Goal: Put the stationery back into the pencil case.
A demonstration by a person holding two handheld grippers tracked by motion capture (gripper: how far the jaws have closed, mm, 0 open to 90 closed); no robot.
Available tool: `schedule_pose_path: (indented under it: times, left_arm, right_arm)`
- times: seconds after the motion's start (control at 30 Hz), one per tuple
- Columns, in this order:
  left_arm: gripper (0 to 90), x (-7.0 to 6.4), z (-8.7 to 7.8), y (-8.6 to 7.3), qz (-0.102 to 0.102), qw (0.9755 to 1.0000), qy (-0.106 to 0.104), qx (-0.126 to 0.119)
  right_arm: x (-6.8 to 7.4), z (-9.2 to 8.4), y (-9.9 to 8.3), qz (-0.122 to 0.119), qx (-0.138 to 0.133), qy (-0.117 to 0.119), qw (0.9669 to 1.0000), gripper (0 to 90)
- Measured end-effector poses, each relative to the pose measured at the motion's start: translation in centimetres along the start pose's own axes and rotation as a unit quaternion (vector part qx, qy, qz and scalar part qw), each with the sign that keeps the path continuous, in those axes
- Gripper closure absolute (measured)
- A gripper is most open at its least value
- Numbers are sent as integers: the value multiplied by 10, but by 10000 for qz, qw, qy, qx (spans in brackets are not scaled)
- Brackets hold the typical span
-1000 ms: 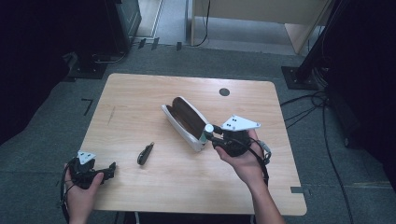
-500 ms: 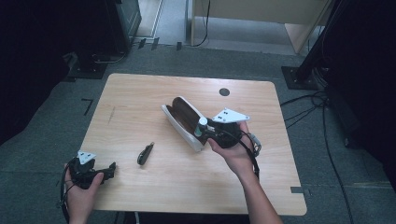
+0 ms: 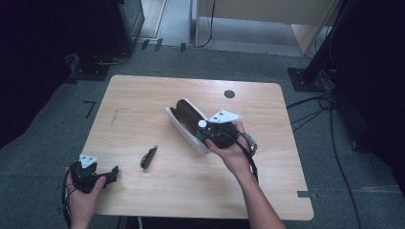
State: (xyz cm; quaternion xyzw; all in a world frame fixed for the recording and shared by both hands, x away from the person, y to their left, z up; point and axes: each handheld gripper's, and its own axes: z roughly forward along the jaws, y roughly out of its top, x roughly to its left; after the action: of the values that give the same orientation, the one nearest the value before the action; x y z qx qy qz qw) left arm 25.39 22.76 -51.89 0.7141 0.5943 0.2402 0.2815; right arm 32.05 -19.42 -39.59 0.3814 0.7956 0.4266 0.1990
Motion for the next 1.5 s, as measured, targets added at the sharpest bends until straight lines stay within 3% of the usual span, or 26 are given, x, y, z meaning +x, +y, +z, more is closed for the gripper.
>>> schedule_pose_path:
  times: [0.53, 0.97, 1.2, 1.5]
  left_arm:
    - [0, 0, 0, 0, -3, 10000, -3, 1]
    - [0, 0, 0, 0, 15, 10000, -11, 8]
    - [0, 0, 0, 0, 17, 10000, -12, 12]
    - [0, 0, 0, 0, 7, 10000, -10, 2]
  right_arm:
    - [-2, 22, -5, 51, 356, 0, 9994, 646]
    - [-2, 23, 5, 96, 63, -2, 9999, 712]
    - [5, 14, 8, 37, -63, 120, 9999, 708]
    - [29, 9, 8, -56, -95, 380, 9992, 653]
